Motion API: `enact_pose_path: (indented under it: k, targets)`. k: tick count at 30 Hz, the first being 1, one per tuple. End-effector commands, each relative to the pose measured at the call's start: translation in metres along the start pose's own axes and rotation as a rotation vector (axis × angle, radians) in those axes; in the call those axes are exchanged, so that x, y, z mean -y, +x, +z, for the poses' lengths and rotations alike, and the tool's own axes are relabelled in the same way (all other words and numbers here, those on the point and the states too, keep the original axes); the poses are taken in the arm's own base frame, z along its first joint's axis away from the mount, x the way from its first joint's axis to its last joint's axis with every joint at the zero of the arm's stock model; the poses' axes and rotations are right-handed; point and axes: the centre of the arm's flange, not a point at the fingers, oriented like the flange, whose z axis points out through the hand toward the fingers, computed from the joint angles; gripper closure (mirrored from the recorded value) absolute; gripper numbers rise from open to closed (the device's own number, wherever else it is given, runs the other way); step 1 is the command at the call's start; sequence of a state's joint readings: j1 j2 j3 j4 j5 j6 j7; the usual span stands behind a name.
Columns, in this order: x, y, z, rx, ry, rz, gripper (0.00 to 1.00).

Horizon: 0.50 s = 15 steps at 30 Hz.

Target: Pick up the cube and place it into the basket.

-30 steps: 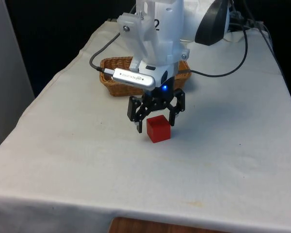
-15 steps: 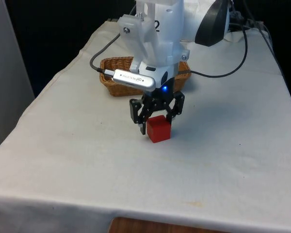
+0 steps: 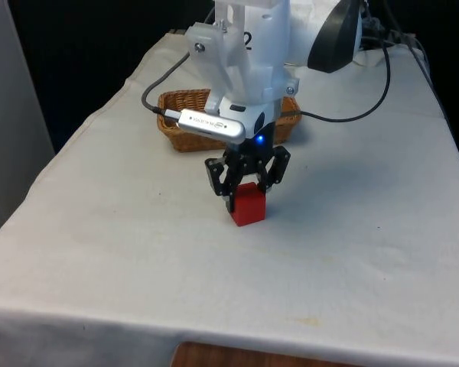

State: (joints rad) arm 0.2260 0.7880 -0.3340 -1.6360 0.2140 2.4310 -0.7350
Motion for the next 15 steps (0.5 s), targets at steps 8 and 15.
enact_pose_path:
  k: [8,15]
  targets:
    - [-0.002,-0.006,-0.027,-0.001,0.006,0.003,0.97]
    - [-0.002,-0.018,-0.046,-0.004,0.013,0.007,0.97]
